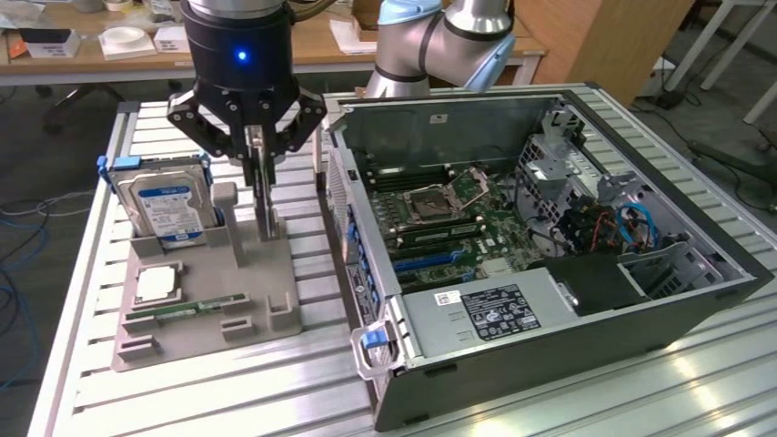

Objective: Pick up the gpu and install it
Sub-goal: 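Pick up the gpu and move the gpu toward the slot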

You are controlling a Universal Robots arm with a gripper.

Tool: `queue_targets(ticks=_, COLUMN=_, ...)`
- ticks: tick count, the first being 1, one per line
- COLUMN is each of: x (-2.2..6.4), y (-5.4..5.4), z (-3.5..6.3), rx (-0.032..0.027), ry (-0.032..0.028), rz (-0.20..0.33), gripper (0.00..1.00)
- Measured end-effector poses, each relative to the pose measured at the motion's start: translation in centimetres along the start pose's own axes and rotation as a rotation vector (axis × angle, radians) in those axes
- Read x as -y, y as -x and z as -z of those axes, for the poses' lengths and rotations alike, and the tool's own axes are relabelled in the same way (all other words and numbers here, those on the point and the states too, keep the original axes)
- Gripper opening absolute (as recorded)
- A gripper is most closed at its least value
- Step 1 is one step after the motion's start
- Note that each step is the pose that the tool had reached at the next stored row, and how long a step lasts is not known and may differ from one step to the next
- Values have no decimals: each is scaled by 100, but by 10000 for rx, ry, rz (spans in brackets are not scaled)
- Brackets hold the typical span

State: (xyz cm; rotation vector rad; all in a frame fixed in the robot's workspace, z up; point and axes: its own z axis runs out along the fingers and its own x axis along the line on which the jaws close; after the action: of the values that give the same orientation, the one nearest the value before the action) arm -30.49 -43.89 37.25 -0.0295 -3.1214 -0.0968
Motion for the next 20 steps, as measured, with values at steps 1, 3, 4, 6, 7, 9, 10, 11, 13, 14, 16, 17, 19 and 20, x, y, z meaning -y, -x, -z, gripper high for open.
queue_targets(ticks=1, x=0, y=0, z=0, rx=1, ry=1, rz=0, gripper=26)
queue_targets(ticks=3, x=0, y=0, z=0, rx=1, ry=1, rz=0, gripper=26)
queue_targets(ticks=4, x=0, y=0, z=1, rx=0, ry=0, rz=1, gripper=26)
queue_targets(ticks=6, x=0, y=0, z=2, rx=-1, ry=0, rz=0, gripper=26)
queue_targets(ticks=7, x=0, y=0, z=4, rx=-1, ry=-1, rz=0, gripper=26)
queue_targets(ticks=9, x=0, y=0, z=9, rx=-1, ry=0, rz=0, gripper=26)
queue_targets(ticks=10, x=-1, y=0, z=14, rx=-1, ry=0, rz=0, gripper=26)
queue_targets(ticks=11, x=-1, y=0, z=20, rx=-1, ry=0, rz=0, gripper=26)
queue_targets(ticks=13, x=-2, y=-1, z=35, rx=-1, ry=0, rz=0, gripper=26)
queue_targets(ticks=14, x=-3, y=-1, z=42, rx=0, ry=1, rz=0, gripper=26)
queue_targets(ticks=16, x=-3, y=-1, z=56, rx=0, ry=2, rz=0, gripper=26)
queue_targets(ticks=17, x=-4, y=-1, z=62, rx=0, ry=1, rz=0, gripper=26)
queue_targets(ticks=19, x=-5, y=-1, z=77, rx=-1, ry=1, rz=0, gripper=26)
queue_targets(ticks=20, x=-5, y=-2, z=85, rx=-1, ry=3, rz=0, gripper=26)
